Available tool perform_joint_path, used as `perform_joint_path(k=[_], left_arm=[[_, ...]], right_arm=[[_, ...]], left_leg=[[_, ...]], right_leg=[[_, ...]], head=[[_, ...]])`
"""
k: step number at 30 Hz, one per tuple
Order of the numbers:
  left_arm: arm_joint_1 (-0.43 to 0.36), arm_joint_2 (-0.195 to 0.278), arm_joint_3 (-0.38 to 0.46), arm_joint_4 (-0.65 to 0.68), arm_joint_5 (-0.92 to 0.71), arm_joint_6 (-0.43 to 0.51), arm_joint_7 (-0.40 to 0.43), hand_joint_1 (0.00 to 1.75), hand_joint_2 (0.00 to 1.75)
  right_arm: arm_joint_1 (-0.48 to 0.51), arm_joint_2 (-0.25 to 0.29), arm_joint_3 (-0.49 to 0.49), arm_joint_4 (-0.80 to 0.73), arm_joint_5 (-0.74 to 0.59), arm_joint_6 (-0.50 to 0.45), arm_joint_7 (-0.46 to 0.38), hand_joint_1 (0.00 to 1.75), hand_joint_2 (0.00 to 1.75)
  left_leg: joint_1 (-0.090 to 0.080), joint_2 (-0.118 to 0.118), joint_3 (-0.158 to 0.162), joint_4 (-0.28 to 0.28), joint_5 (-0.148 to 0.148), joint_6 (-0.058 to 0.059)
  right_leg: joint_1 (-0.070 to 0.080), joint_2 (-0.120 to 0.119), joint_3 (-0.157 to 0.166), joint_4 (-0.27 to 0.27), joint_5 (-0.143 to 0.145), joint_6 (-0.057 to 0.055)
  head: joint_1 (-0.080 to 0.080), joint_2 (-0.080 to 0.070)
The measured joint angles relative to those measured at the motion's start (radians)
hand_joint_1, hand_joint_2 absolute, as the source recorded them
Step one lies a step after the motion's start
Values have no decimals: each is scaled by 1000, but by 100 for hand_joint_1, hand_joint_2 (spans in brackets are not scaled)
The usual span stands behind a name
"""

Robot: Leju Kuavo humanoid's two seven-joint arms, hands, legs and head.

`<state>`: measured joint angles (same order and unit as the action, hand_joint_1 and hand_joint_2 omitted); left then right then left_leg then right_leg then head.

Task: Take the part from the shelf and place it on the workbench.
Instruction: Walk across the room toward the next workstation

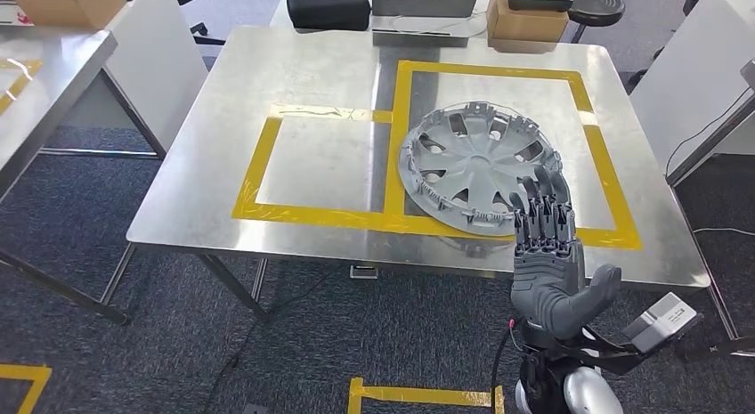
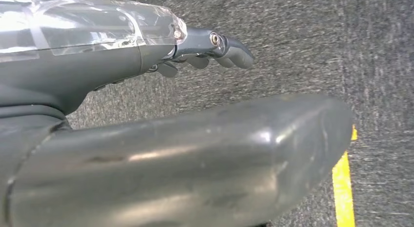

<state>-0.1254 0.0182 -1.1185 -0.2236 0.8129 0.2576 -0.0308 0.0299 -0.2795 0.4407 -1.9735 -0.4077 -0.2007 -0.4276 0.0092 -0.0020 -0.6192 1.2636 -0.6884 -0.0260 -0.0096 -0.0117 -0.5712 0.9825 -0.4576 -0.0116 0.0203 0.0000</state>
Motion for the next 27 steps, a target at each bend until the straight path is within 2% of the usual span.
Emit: perform_joint_path(k=[1, 2, 4, 5, 6, 8, 9, 10, 11, 13, 14, 15, 16, 17, 19, 20, 21, 22, 24, 25, 26, 27], left_arm=[[0, 0, 0, 0, 0, 0, 1, 0, 0], [0, 0, 0, 0, 0, 0, 1, 0, 0], [-1, 0, 0, 0, 0, 0, 1, 0, 0], [-1, 0, 0, 0, 0, 0, 1, 0, 0], [-2, 0, 0, 0, 0, 0, 1, 0, 0], [0, 0, 0, 0, 0, 0, 2, 0, 0], [-1, 0, 0, 0, 0, 0, 1, 0, 0], [-1, 0, 0, 0, 0, 0, 1, 0, 0], [-2, 0, 0, 0, 0, 0, 0, 0, 0], [-2, 0, 0, 1, 0, 1, 0, 0, 0], [-2, 0, 0, 1, 0, 1, -1, 0, 0], [-2, 0, 0, 1, 0, 1, -1, 0, 0], [-1, 0, 0, 1, 0, 1, -1, 0, 0], [-1, 0, 0, 1, 0, 2, -1, 0, 0], [-1, -1, 0, 1, 0, 2, 0, 0, 0], [-1, -2, 0, 1, 0, 3, 0, 0, 0], [-2, -3, 0, 1, 0, 3, -1, 0, 0], [-2, -4, 0, 1, 0, 3, 0, 0, 0], [-1, -4, 0, 1, 0, 3, 0, 0, 0], [-1, -4, 0, 1, 0, 3, 0, 0, 0], [0, -4, 0, 1, 0, 4, 1, 0, 0], [0, -3, 0, 1, 0, 4, 1, 0, 0]], right_arm=[[2, 2, 0, 2, -4, 0, -1, 0, 0], [3, 3, 0, 4, -7, 0, -3, 0, 0], [4, 5, -1, 7, -10, 0, -4, 0, 0], [4, 5, -1, 7, -11, 0, -5, 0, 0], [4, 6, -2, 7, -11, 0, -6, 0, 0], [5, 7, -2, 8, -11, -1, -7, 0, 0], [5, 8, -2, 8, -11, -1, -8, 0, 0], [6, 9, -3, 9, -11, -2, -8, 0, 0], [6, 9, -4, 10, -10, -2, -8, 0, 0], [6, 9, -7, 12, -10, -3, -8, 0, 0], [6, 9, -9, 13, -10, -3, -8, 0, 0], [6, 10, -9, 14, -10, -3, -8, 0, 0], [6, 10, -9, 15, -10, -3, -8, 0, 0], [6, 11, -10, 16, -9, -3, -8, 0, 0], [5, 12, -10, 16, -8, -3, -9, 0, 0], [4, 13, -11, 16, -6, -3, -9, 0, 0], [3, 13, -12, 15, -5, -3, -10, 0, 0], [3, 13, -14, 15, -3, -3, -12, 0, 0], [3, 14, -16, 15, -1, -3, -15, 0, 0], [3, 14, -17, 15, -1, -3, -17, 0, 0], [3, 15, -18, 15, -1, -3, -17, 0, 0], [3, 16, -18, 16, -1, -3, -18, 0, 0]], left_leg=[[5, 1, 10, -6, 13, -5], [9, 2, 40, -49, 43, -10], [15, 2, 117, -178, 92, -19], [16, 0, 142, -223, 105, -17], [15, -2, 150, -244, 106, -13], [11, -4, 138, -243, 115, 5], [10, -3, 129, -244, 122, 15], [9, -3, 120, -244, 131, 26], [9, -2, 110, -245, 142, 36], [5, -1, 84, -244, 163, 48], [1, -1, 69, -243, 174, 51], [-4, -1, 54, -243, 185, 54], [-8, -1, 40, -242, 196, 55], [-13, -1, 27, -242, 206, 56], [-21, -1, 9, -242, 224, 57], [-24, -1, 3, -242, 232, 55], [-24, 0, -2, -242, 241, 51], [-22, 1, -5, -244, 250, 46], [-20, 3, -11, -247, 264, 34], [-19, 2, -16, -241, 252, 29], [-19, 2, -25, -220, 222, 23], [-17, 1, -38, -182, 175, 16]], right_leg=[[-2, -1, -8, 4, 4, 3], [-5, -1, -17, 10, 7, 8], [-9, 0, -35, 25, 13, 19], [-9, 1, -41, 31, 18, 25], [-8, 2, -45, 34, 23, 32], [-9, 4, -50, 31, 38, 46], [-11, 4, -54, 32, 36, 51], [-12, 5, -60, 42, 18, 56], [-13, 5, -70, 70, -17, 60], [-12, 5, -97, 183, -120, 63], [-11, 5, -107, 248, -158, 62], [-9, 5, -108, 295, -174, 60], [-7, 5, -96, 312, -168, 55], [-4, 6, -69, 293, -145, 47], [9, 8, 25, 167, -101, 19], [15, 8, 75, 90, -95, 5], [22, 9, 111, 30, -97, -4], [26, 10, 131, -7, -102, -10], [27, 8, 132, -30, -89, -11], [25, 6, 125, -36, -76, -12], [22, 4, 116, -42, -62, -13], [18, 2, 103, -46, -49, -14]], head=[[-1, 0], [-2, 0], [-7, 0], [-12, 0], [-15, 0], [-17, 0], [-17, 0], [-16, 0], [-14, 0], [-9, 0], [-8, 0], [-6, 0], [-3, 0], [2, 0], [10, 0], [12, 0], [12, 0], [12, 0], [16, 0], [17, 0], [15, 0], [11, 0]])
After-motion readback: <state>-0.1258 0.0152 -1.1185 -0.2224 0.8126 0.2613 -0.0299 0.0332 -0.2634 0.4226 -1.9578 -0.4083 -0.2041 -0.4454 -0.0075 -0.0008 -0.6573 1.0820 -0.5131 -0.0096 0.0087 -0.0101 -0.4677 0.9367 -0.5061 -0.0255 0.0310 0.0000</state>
